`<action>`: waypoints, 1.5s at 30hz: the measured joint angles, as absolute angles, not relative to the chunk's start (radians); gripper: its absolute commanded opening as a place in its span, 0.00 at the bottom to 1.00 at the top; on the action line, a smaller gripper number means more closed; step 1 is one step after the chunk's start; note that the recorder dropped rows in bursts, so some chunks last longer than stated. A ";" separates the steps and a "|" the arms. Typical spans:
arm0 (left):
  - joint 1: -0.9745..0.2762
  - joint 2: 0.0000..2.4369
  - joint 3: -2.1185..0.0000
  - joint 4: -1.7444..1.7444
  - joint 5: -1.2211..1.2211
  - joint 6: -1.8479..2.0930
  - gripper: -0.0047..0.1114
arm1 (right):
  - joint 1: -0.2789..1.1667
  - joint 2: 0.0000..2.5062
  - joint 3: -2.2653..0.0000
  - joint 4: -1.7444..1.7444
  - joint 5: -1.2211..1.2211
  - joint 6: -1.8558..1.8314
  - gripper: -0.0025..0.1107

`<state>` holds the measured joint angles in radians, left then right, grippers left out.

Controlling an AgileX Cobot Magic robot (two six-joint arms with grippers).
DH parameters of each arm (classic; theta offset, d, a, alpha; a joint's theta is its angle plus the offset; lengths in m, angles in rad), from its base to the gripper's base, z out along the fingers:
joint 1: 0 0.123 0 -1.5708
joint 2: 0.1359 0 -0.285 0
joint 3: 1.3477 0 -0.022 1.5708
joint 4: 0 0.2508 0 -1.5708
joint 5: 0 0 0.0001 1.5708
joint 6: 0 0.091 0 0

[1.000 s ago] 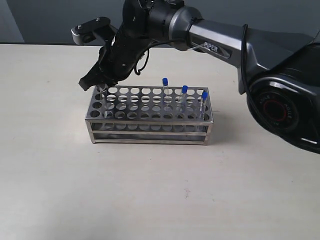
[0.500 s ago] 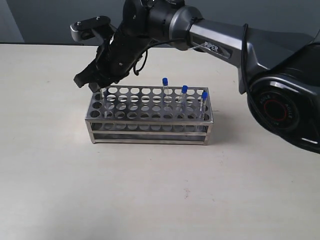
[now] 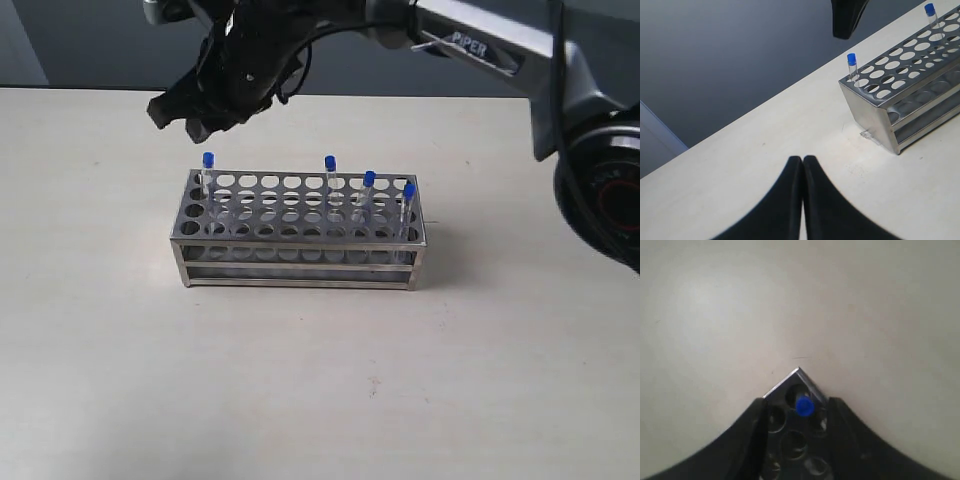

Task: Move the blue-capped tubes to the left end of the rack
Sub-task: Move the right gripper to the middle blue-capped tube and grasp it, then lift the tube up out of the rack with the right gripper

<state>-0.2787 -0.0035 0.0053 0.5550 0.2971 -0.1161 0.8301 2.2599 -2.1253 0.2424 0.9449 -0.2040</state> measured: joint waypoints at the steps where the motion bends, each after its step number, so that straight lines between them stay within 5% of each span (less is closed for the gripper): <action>1: -0.279 -0.003 0.005 0.555 0.297 -0.116 0.05 | 0.830 2.248 -2.125 0.215 0.964 -0.188 0.36; 9: -0.279 -0.003 0.005 0.555 0.297 -0.116 0.05 | 0.830 2.203 -2.125 -0.104 1.200 -0.044 0.36; 35: -0.279 -0.003 0.005 0.555 0.297 -0.116 0.05 | 0.830 2.282 -2.038 -0.296 1.225 0.060 0.35; 38: -0.279 -0.003 0.005 0.555 0.297 -0.116 0.05 | 0.830 2.301 -2.036 -0.300 1.223 0.060 0.16; 39: -0.279 -0.003 0.005 0.555 0.297 -0.116 0.05 | 0.830 2.303 -2.036 -0.302 1.223 0.061 0.01; 45: -0.279 -0.003 0.005 0.555 0.297 -0.116 0.05 | 0.834 2.303 -2.036 -0.293 1.223 0.069 0.02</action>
